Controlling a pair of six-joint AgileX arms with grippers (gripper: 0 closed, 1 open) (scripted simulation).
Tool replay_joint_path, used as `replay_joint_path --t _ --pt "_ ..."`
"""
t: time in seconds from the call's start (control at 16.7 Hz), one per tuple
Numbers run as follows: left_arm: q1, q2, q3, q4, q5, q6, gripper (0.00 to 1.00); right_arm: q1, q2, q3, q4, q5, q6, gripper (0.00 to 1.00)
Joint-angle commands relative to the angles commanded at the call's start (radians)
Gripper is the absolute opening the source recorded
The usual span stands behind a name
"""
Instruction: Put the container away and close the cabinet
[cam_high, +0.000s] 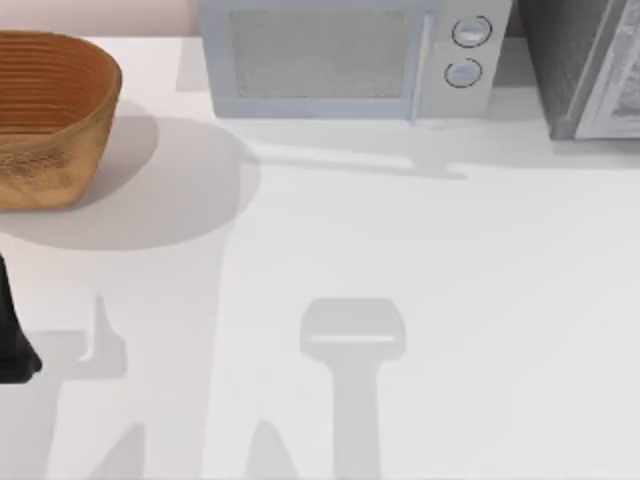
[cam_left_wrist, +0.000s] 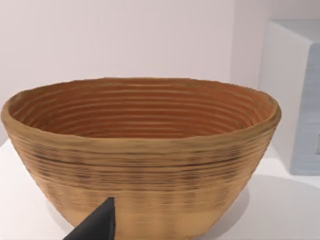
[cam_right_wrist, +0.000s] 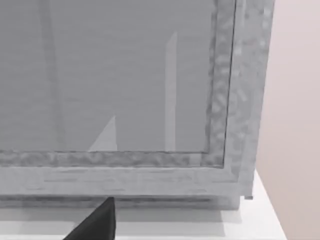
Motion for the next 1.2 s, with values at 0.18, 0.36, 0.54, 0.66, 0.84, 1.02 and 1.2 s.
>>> replay_joint_path --t 0.18,0.36,0.54,0.66,0.84,1.02,1.2 --pt "0.000 0.000 0.000 0.000 0.000 0.000 1.00 0.004 -0.003 -0.003 -0.004 0.002 0.000 1.00" --pt "0.000 0.000 0.000 0.000 0.000 0.000 1.00 -0.001 -0.006 0.060 -0.068 -0.003 -0.001 1.00" --pt "0.000 0.000 0.000 0.000 0.000 0.000 1.00 -0.012 -0.017 0.206 -0.224 -0.013 -0.001 1.00" --pt "0.000 0.000 0.000 0.000 0.000 0.000 1.00 -0.019 -0.029 0.337 -0.374 -0.019 -0.002 1.00" --pt "0.000 0.000 0.000 0.000 0.000 0.000 1.00 -0.026 -0.060 0.563 -0.650 -0.026 -0.002 1.00" --pt "0.000 0.000 0.000 0.000 0.000 0.000 1.00 -0.030 -0.096 0.805 -0.944 -0.030 -0.002 1.00" --pt "0.000 0.000 0.000 0.000 0.000 0.000 1.00 -0.030 -0.135 1.036 -1.217 -0.030 -0.001 1.00"
